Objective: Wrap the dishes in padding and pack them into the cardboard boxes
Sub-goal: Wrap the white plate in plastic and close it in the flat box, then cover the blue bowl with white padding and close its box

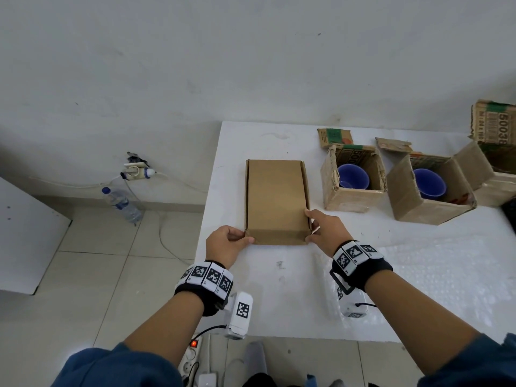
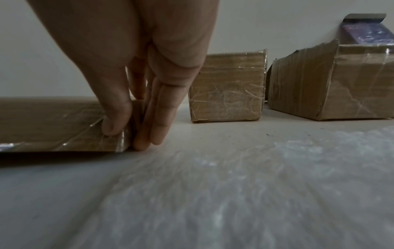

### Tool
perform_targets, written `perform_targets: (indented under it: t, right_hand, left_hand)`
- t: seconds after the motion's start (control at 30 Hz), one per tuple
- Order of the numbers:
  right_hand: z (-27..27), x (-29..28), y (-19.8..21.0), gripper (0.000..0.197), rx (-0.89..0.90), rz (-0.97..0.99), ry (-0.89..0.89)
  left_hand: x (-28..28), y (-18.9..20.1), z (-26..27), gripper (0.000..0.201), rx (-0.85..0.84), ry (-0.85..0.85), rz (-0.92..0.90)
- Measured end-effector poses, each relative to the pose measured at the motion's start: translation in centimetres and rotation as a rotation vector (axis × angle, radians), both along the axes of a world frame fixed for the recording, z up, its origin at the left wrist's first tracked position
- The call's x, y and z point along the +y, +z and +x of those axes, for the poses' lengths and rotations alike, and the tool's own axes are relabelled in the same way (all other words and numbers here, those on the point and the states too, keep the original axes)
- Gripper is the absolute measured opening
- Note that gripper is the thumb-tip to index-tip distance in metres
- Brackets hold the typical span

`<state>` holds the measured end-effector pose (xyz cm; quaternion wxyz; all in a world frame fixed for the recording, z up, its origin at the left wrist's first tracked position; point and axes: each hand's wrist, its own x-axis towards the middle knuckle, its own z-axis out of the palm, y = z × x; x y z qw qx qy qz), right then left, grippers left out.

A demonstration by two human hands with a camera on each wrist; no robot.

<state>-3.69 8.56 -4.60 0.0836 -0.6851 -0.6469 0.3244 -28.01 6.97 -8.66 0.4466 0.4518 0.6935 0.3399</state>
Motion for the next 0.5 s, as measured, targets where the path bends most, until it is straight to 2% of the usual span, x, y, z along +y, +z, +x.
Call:
perform_targets:
  t: [0.1,0.2,0.3,0.37,0.5]
  right_hand:
    - [-0.1,0.0,-0.1,0.067,-0.003,0.008,0.003]
    - [-0.1,-0.1,0.0,0.066,-0.006,0.014,0.010]
    - [-0.2,0.2,0.1,0.066,-0.055,0.007,0.048]
    - [-0.3,0.5,0.2,0.062,-0.113,0.003,0.091]
    - [-0.6,0.9,0.5,0.042,-0.224,0.014,0.180]
  left_hand:
    - [0.9,0.4,-0.4,0.059,0.056,-0.112,0.087]
    - [2.2,0.6,-1.0,0.082,0.182,-0.428,0.156]
    - [3.3,0.9,-1.2,0.081,0.321,-0.574,0.182]
    - [3.7,0.9,-1.1,0.077,0.367,-0.589,0.179]
    - [3.6,0.3,-0.7,0.069,0.459,-0.573,0.223]
